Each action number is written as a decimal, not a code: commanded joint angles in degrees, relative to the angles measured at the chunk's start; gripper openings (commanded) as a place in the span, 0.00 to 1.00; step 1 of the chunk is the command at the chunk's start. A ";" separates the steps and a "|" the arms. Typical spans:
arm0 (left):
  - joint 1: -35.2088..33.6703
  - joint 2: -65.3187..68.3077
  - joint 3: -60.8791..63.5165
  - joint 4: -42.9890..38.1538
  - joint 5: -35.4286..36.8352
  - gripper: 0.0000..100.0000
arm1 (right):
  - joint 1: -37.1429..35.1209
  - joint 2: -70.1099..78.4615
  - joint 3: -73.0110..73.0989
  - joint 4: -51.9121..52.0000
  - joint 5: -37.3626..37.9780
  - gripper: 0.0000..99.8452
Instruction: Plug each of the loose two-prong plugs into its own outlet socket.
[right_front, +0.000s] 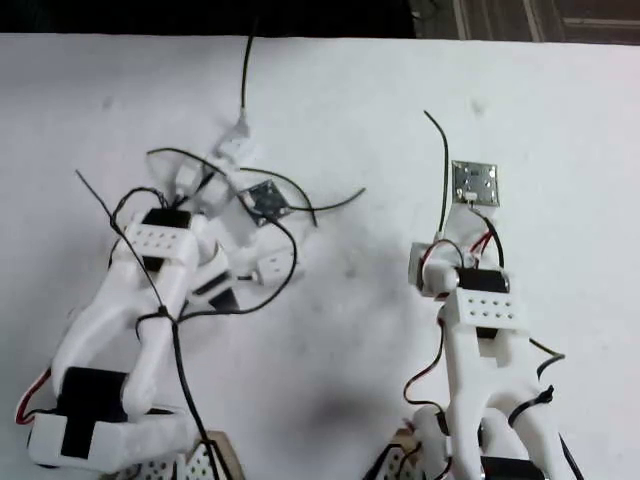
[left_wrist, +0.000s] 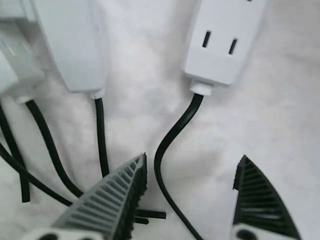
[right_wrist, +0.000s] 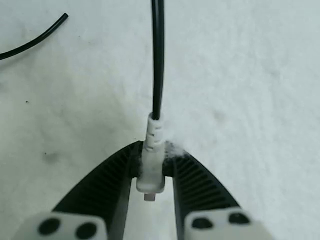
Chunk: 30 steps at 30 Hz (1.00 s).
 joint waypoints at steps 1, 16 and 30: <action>0.13 -2.68 0.09 -0.35 0.09 0.29 | -0.40 -1.63 -0.44 -0.92 0.70 0.02; 6.99 9.01 -6.33 12.57 2.81 0.18 | -0.40 -1.63 -0.35 -0.92 0.70 0.02; 10.33 6.99 -9.93 18.29 14.33 0.16 | -0.40 -1.63 -0.35 -0.92 0.70 0.02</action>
